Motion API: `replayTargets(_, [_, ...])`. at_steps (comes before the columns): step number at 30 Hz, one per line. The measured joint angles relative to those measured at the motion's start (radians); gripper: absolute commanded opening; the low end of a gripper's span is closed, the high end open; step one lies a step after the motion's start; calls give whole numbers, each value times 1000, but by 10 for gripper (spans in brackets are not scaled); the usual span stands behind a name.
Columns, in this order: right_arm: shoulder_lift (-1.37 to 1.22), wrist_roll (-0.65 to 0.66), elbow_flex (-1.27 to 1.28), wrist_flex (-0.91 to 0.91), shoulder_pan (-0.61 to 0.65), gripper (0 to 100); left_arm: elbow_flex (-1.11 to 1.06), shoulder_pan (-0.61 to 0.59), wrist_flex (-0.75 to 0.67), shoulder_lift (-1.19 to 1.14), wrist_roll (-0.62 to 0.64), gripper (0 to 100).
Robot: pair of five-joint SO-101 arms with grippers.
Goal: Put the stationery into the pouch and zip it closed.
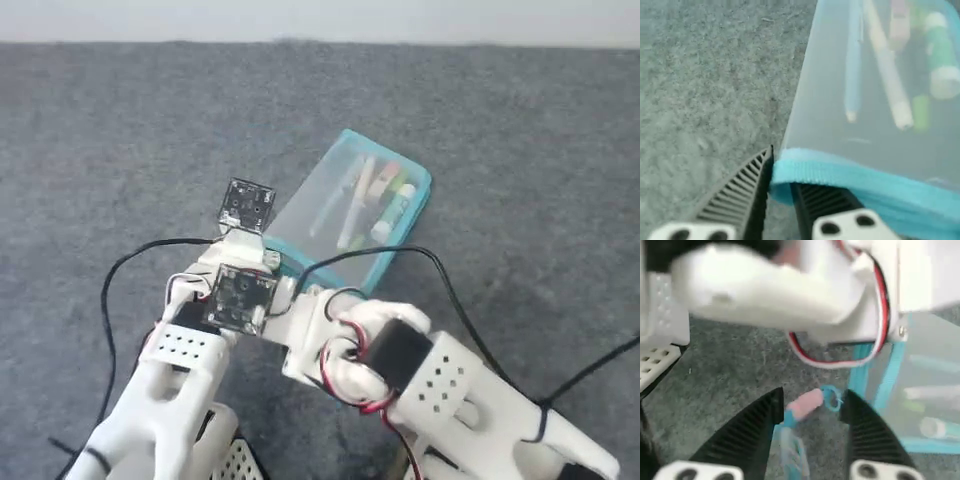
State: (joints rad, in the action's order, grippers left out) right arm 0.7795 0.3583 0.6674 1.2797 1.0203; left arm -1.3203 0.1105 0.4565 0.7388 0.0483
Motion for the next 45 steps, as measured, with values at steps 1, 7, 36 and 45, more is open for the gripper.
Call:
replayTargets(1, [18, 2, 0, 14, 5, 278, 0, -11, 0, 0, 6, 9])
replayTargets(7, [166, 8, 3, 81, -29, 277, 0, -41, 0, 0, 28, 9])
replayTargets(36, [-57, 342, 328, -381, -391, 351, 199, -44, 331, 0, 15, 10])
replayTargets(45, [-130, 344, 330, -517, -397, 170, 199, -44, 341, 0, 14, 10])
